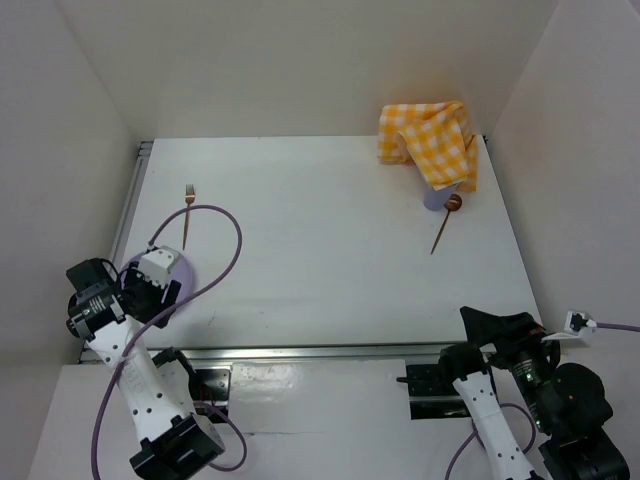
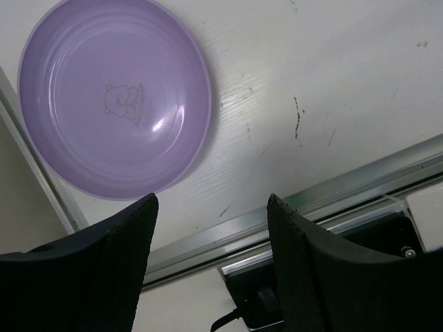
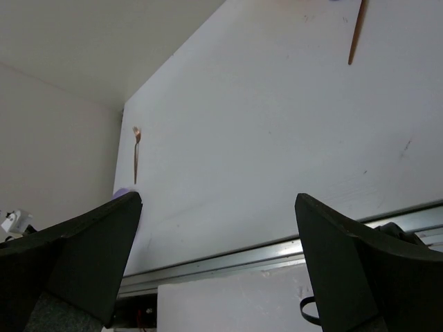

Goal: Set the dinner table for one person

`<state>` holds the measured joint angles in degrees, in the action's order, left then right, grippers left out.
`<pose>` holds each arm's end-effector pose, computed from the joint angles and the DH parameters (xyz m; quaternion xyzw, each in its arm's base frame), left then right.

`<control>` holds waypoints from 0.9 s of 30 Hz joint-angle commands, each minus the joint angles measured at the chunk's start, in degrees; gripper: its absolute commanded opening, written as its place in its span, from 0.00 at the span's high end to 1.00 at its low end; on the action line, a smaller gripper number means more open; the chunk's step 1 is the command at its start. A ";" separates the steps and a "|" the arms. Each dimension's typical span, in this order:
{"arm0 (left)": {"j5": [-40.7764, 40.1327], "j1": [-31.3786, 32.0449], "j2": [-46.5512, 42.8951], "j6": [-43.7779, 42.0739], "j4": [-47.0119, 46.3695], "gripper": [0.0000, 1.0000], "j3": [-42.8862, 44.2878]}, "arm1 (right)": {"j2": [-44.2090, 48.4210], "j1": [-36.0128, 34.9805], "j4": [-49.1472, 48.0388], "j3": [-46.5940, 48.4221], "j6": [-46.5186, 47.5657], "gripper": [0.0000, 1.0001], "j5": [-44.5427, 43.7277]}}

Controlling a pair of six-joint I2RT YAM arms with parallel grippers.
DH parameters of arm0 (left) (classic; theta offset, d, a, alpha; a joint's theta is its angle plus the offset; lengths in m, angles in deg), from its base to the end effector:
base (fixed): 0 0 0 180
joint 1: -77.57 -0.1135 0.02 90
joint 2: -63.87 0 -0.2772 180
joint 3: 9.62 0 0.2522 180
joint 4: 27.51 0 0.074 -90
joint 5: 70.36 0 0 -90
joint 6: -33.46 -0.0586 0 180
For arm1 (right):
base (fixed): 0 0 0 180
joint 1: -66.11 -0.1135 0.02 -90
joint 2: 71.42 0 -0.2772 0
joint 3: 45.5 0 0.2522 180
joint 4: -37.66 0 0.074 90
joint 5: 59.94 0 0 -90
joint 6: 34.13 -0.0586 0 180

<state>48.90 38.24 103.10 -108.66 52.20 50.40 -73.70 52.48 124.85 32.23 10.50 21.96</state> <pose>0.0999 0.0448 0.2712 0.1711 0.9189 0.0157 0.3552 -0.0606 -0.0232 0.3418 0.2545 0.7321 0.2623 0.5749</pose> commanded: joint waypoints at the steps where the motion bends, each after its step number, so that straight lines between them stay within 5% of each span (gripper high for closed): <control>1: 1.33 -0.04 -0.46 0.88 -0.82 0.28 0.59 | 0.61 -0.08 1.19 0.90 -0.16 0.00 -1.31; 8: -2.45 -0.04 1.02 13.34 -7.94 0.05 3.30 | -5.52 -0.08 -1.79 3.62 2.56 0.00 -2.62; 13: 2.98 -0.04 6.72 15.39 -9.01 0.00 10.24 | -17.64 -0.08 -7.32 6.34 11.07 0.00 -3.15; 21: 7.13 1.88 25.85 17.39 -9.88 0.00 28.24 | -47.49 -0.08 -23.47 14.95 19.61 0.00 -16.94; 27: -7.17 12.22 39.25 20.47 -11.26 0.05 41.98 | -80.85 -0.08 -29.49 36.19 27.69 0.00 -16.43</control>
<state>48.83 44.43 139.60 -90.72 42.61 89.74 -139.77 52.50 103.47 58.76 32.27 7.95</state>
